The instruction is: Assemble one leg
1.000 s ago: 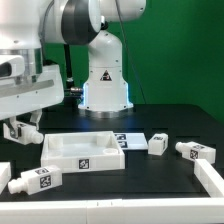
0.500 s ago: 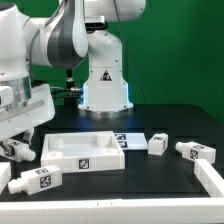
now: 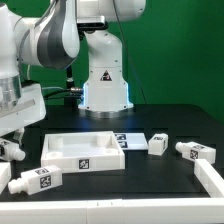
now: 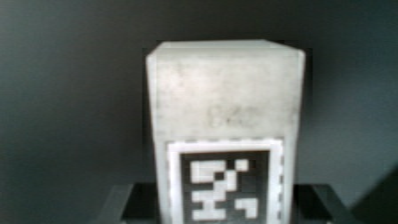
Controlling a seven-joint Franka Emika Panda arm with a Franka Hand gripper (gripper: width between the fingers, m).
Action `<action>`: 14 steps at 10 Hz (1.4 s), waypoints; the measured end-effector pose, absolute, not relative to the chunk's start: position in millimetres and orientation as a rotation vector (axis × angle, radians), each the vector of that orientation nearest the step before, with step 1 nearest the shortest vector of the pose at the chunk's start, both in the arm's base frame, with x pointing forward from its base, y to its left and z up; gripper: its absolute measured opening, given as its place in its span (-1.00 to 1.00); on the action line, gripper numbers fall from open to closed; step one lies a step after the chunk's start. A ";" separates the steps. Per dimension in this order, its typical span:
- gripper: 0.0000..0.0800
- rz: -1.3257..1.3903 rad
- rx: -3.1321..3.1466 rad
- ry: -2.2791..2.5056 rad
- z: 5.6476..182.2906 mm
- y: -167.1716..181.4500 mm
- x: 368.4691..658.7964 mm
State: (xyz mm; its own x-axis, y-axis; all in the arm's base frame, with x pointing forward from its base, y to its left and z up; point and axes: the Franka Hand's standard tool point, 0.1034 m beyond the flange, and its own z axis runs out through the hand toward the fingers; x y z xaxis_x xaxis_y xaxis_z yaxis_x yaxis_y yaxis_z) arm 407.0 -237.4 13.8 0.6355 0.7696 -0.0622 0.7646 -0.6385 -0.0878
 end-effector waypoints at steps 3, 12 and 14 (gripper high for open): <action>0.28 0.156 -2.839 -1.199 16.6 -234.6 409.1; 0.62 0.078 -3.068 -0.619 45.1 -154.8 444.4; 0.62 0.083 -3.071 -0.593 42.1 -153.2 442.3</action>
Offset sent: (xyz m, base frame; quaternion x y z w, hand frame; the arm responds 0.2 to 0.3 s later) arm 0.0060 -0.0052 0.0413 0.0036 -0.1017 0.1884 0.9768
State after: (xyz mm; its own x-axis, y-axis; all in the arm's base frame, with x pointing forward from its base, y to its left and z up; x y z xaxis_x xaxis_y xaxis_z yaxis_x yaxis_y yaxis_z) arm 442.3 -153.2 42.1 0.9269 0.3720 -0.0497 0.3714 -0.9282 -0.0223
